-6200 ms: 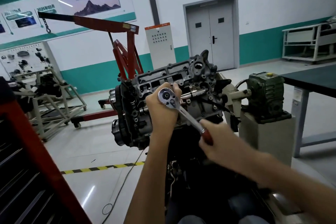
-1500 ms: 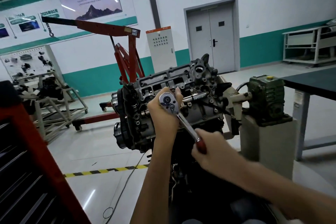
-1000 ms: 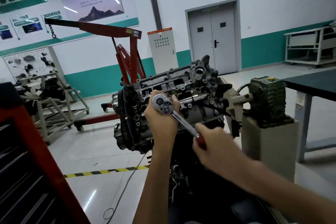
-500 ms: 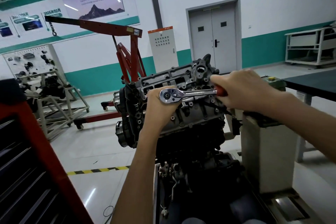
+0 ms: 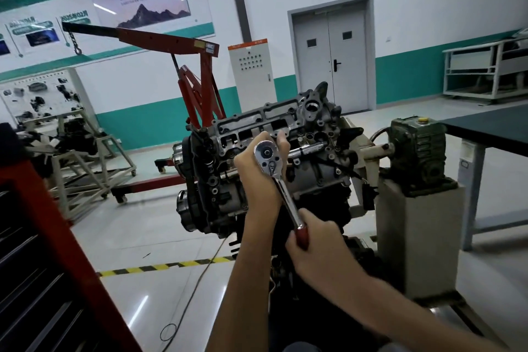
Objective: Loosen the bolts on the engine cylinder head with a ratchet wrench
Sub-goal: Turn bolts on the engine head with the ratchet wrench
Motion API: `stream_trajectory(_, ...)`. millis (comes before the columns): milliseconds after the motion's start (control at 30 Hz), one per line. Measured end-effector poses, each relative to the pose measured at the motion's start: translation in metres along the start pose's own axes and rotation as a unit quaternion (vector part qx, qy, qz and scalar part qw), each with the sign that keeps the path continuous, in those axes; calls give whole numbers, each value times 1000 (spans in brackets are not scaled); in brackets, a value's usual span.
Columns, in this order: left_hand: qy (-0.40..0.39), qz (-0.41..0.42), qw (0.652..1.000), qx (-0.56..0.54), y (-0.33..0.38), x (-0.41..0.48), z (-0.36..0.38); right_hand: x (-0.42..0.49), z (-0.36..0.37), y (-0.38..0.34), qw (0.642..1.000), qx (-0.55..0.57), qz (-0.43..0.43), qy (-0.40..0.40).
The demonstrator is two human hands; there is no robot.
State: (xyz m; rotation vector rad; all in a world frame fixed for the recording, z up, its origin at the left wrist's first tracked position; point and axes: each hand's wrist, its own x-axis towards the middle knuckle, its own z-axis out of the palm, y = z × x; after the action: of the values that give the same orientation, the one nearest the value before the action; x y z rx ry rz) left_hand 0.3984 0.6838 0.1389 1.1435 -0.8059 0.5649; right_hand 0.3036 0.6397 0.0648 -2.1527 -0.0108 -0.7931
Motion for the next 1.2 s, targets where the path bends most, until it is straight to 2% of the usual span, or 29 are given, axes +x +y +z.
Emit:
stream_trajectory(67,3,-13,999,41,0,3,-8,14,-30,6,992,-113,-55,-31)
stream_trajectory(167,-47,9,996,72,0,7,-19,47,-84,7,939,-309,-131,-74)
stream_trajectory(233,-103,37,986,126,5,13,-24,74,-115,-4,893,-411,-174,-53)
stream_trajectory(300,-146,46,976,152,6,16,-26,91,-132,-13,866,-460,-194,-16)
stream_trajectory(367,-115,27,983,139,5,11,-29,89,-127,-18,863,-470,-185,-15)
stream_trajectory(400,-83,14,988,130,3,7,-30,82,-119,-16,873,-457,-171,-23)
stream_trajectory(533,25,21,993,116,1,-5,-23,33,-65,-6,951,-295,-89,-11)
stream_trajectory(600,25,19,994,108,3,-7,-14,9,-30,-6,988,-153,-22,-24)
stream_trajectory(667,10,-2,999,33,0,-8,-10,-6,1,-7,998,-39,16,-36)
stream_trajectory(700,4,-39,999,-24,0,-10,-9,-9,8,-6,999,-23,19,-36)
stream_trajectory(733,9,-71,996,-49,-1,-10,-11,-7,8,-5,999,-29,13,-37)
stream_trajectory(767,22,-79,996,-26,0,-9,-14,-2,1,-3,998,-51,0,-38)
stream_trajectory(867,2,-13,999,43,-1,-1,-25,20,-40,-1,974,-203,-73,-66)
stream_trajectory(967,-43,28,993,107,2,4,-32,56,-92,-8,911,-369,-169,-70)
stream_trajectory(1067,-126,39,980,150,7,10,-35,88,-127,-20,850,-478,-222,-24)
stream_trajectory(1133,-131,24,981,144,8,8,-36,91,-127,-21,849,-485,-209,-21)
stream_trajectory(1200,-85,-9,990,116,3,0,-36,75,-110,-12,880,-442,-172,-36)
